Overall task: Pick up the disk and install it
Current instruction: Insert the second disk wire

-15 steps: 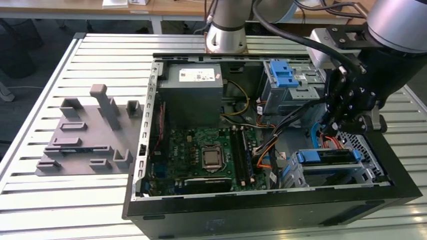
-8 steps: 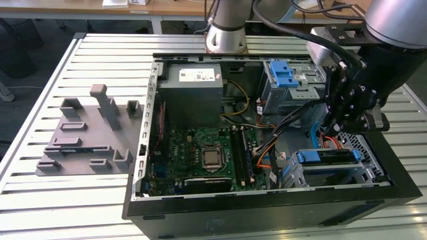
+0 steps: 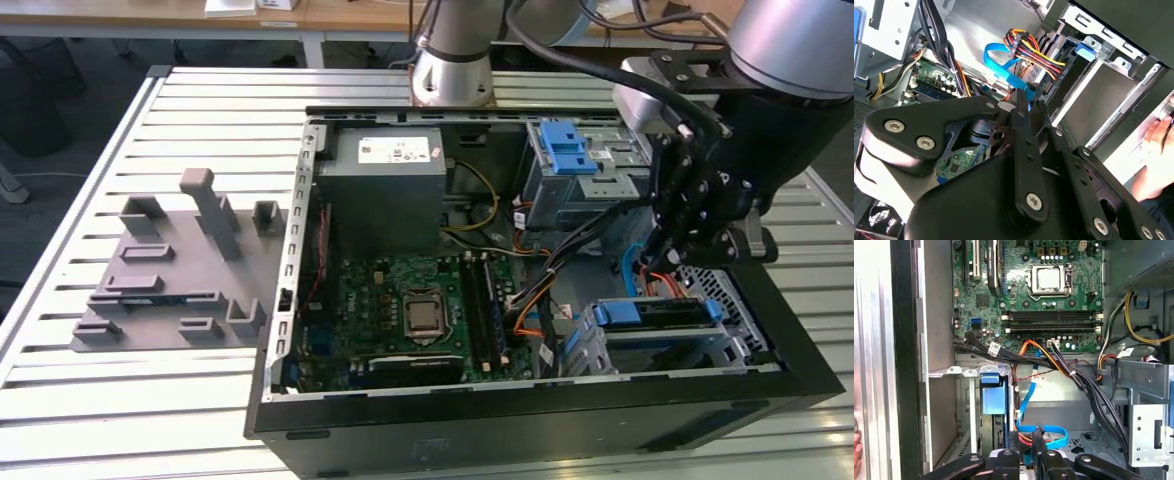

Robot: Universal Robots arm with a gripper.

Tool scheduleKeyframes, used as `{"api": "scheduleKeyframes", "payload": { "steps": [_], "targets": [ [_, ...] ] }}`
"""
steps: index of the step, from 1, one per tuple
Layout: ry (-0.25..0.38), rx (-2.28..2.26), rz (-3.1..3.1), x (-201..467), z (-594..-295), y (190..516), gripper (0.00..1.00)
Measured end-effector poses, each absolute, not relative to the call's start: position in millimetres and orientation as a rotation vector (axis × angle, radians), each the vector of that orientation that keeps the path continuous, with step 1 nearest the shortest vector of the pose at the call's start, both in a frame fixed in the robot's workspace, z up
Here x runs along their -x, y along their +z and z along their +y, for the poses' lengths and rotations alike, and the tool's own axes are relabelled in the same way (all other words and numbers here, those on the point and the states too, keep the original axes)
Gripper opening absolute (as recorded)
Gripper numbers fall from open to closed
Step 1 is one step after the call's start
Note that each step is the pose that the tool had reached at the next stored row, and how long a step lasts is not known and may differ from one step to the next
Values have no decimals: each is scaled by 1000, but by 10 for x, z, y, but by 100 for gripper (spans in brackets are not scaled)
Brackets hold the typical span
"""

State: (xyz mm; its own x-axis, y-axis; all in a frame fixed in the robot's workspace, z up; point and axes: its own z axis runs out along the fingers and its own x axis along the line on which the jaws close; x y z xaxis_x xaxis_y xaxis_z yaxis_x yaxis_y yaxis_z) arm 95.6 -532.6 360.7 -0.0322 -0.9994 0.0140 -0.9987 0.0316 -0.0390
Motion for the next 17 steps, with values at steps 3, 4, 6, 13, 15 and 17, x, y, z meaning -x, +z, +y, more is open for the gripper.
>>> {"api": "scheduleKeyframes", "payload": {
  "steps": [3,4,6,13,15,17],
  "targets": [
    [-60,2174,2244,-957,-5326,3585,25],
    [-61,2174,2244,-957,-5326,3580,25],
    [-61,2174,2244,-956,-5326,3568,25],
    [-49,2169,2239,-957,-5326,3544,16],
    [-22,2157,2228,-957,-5326,3542,16],
    [-8,2150,2221,-957,-5326,3536,16]
  ]
}}
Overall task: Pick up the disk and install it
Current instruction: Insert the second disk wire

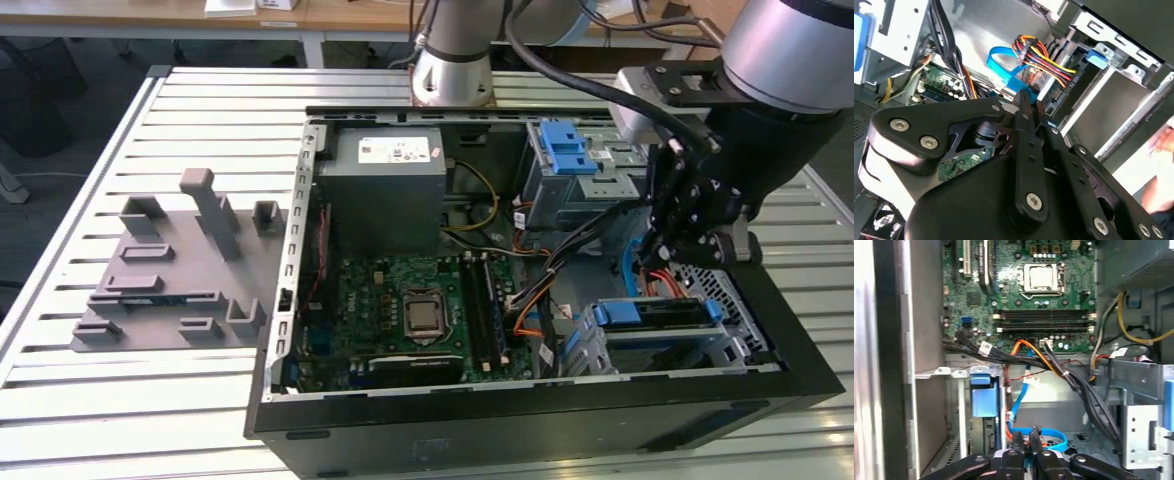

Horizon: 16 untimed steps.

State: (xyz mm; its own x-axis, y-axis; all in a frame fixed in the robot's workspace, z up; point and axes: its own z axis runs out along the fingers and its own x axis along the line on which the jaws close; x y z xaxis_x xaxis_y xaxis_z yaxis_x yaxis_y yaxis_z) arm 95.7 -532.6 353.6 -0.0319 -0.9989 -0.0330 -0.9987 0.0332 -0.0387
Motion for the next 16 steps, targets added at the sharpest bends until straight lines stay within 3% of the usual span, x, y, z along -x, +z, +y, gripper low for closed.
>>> {"api": "scheduleKeyframes", "payload": {
  "steps": [16],
  "targets": [
    [-17,2185,2175,-928,-5409,3480,16]
  ]
}}
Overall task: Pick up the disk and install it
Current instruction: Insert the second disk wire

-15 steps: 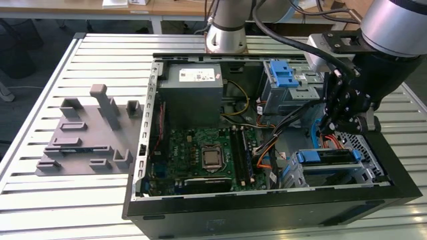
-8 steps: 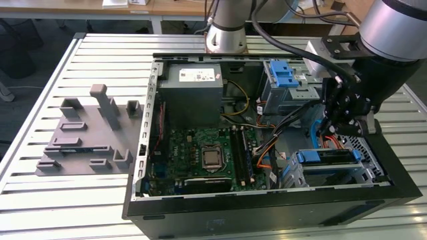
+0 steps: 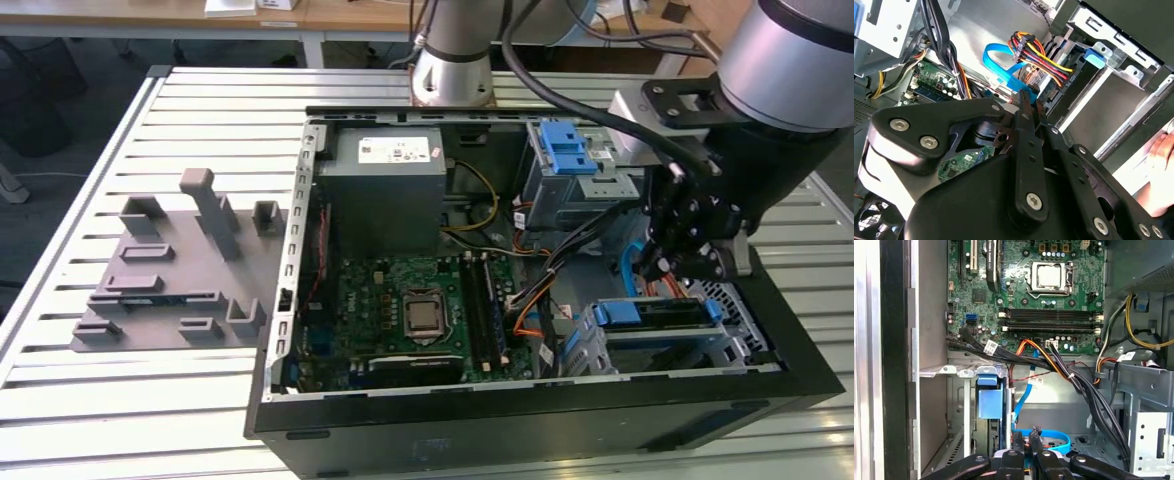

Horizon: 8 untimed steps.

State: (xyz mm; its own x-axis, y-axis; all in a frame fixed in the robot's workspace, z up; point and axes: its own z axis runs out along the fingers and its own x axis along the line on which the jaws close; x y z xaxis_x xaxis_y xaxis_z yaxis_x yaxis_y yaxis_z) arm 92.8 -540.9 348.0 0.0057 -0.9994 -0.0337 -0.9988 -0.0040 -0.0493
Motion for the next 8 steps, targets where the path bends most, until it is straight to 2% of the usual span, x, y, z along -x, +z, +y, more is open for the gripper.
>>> {"api": "scheduleKeyframes", "payload": {
  "steps": [8],
  "targets": [
    [-19,2214,2142,-926,-5467,3466,16]
  ]
}}
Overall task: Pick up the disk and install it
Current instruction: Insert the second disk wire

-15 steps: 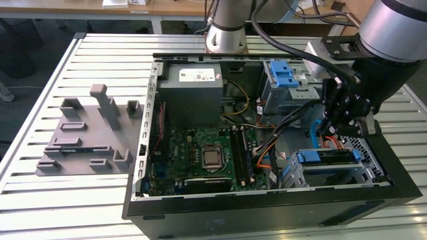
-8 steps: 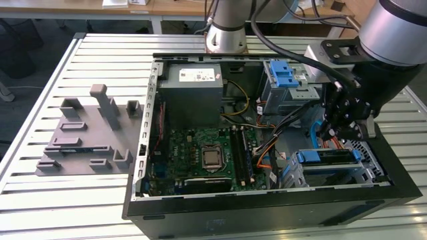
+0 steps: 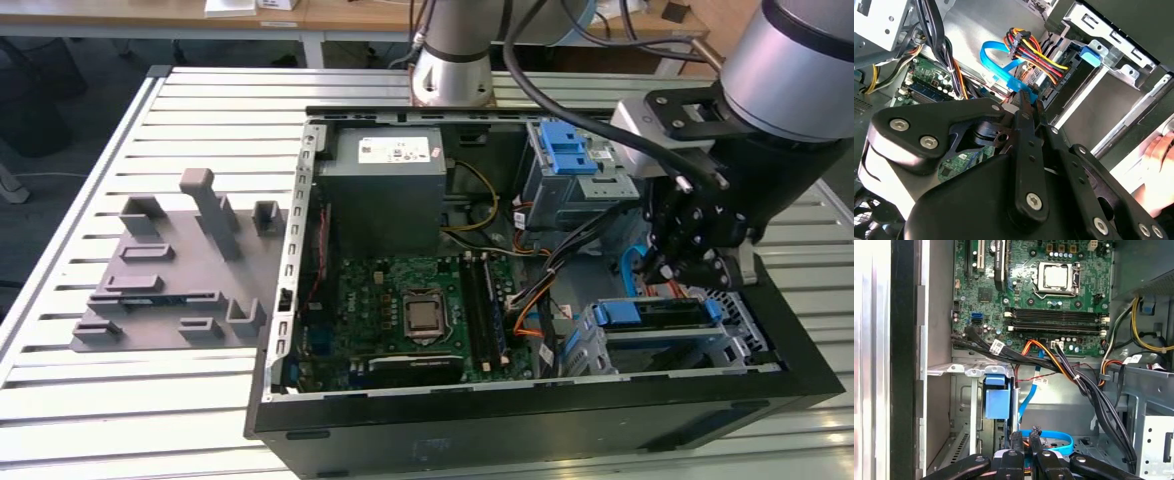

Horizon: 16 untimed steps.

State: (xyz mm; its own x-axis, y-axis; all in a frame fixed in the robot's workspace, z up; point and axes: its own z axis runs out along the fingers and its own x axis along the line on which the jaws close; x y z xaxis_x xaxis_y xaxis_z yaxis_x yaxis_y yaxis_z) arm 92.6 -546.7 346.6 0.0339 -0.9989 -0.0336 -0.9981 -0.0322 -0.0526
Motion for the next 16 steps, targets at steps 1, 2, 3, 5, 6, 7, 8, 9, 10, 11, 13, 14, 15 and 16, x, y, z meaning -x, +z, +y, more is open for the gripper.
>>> {"api": "scheduleKeyframes", "payload": {
  "steps": [1,2,3,5,6,7,8,9,10,11,13,14,15,16],
  "targets": [
    [-21,2215,2139,-923,-5473,3464,16],
    [-23,2215,2137,-920,-5478,3462,16],
    [-25,2215,2135,-917,-5483,3458,16],
    [-27,2214,2134,-915,-5488,3452,16],
    [-27,2214,2134,-915,-5492,3451,16],
    [-28,2214,2134,-914,-5497,3449,16],
    [-28,2213,2134,-913,-5503,3446,16],
    [-28,2213,2134,-913,-5508,3442,16],
    [-28,2213,2134,-913,-5512,3438,16],
    [-28,2213,2134,-912,-5518,3435,16],
    [-28,2213,2134,-912,-5534,3430,16],
    [-28,2213,2134,-913,-5543,3427,16],
    [-28,2213,2134,-913,-5552,3426,16],
    [-28,2213,2134,-913,-5560,3423,16]
  ]
}}
